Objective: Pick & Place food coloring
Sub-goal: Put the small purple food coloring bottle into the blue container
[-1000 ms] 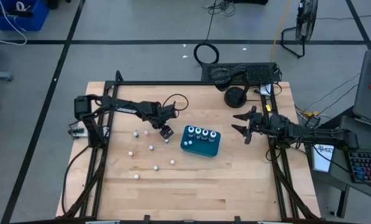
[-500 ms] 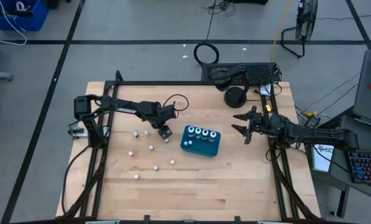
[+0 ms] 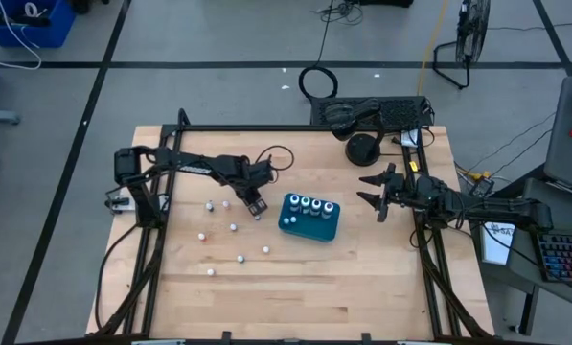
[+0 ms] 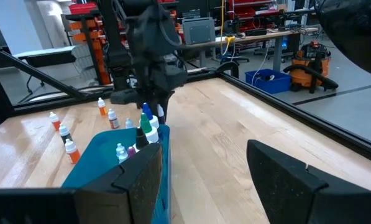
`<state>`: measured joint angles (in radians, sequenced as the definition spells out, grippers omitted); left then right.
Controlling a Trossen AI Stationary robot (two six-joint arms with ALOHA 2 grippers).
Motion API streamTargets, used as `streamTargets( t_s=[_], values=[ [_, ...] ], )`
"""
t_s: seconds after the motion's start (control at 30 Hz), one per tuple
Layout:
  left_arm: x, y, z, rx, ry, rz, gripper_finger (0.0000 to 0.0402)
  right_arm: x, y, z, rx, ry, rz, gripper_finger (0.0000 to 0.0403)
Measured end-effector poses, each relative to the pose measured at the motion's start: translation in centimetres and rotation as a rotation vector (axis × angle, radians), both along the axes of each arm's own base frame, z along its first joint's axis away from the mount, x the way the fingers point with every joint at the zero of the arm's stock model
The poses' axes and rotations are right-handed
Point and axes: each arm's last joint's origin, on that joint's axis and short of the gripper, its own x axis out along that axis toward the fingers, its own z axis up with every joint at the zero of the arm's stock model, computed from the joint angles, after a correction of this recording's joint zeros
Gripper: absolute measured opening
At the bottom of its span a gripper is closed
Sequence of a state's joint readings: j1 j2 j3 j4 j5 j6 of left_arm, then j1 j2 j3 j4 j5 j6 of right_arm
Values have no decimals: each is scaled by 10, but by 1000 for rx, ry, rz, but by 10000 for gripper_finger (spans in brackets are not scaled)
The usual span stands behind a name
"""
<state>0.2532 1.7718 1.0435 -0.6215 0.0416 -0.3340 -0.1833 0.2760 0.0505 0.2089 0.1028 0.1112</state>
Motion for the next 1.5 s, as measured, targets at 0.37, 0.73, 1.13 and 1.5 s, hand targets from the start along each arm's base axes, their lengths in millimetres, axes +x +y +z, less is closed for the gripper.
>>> streamTargets(
  t_s=[0.37, 0.73, 1.13, 1.5],
  values=[
    [56, -49, 101, 134, -183, -211, 64, 0, 0, 0, 0, 0, 0, 224],
    [129, -86, 112, 186, -146, -420, 64, 0, 0, 0, 0, -1, 0, 224],
    [170, -107, 62, 115, -73, -562, 64, 0, 0, 0, 0, 0, 0, 224],
    [161, -100, 34, 128, 29, -481, 64, 0, 0, 0, 0, 0, 0, 224]
  ],
)
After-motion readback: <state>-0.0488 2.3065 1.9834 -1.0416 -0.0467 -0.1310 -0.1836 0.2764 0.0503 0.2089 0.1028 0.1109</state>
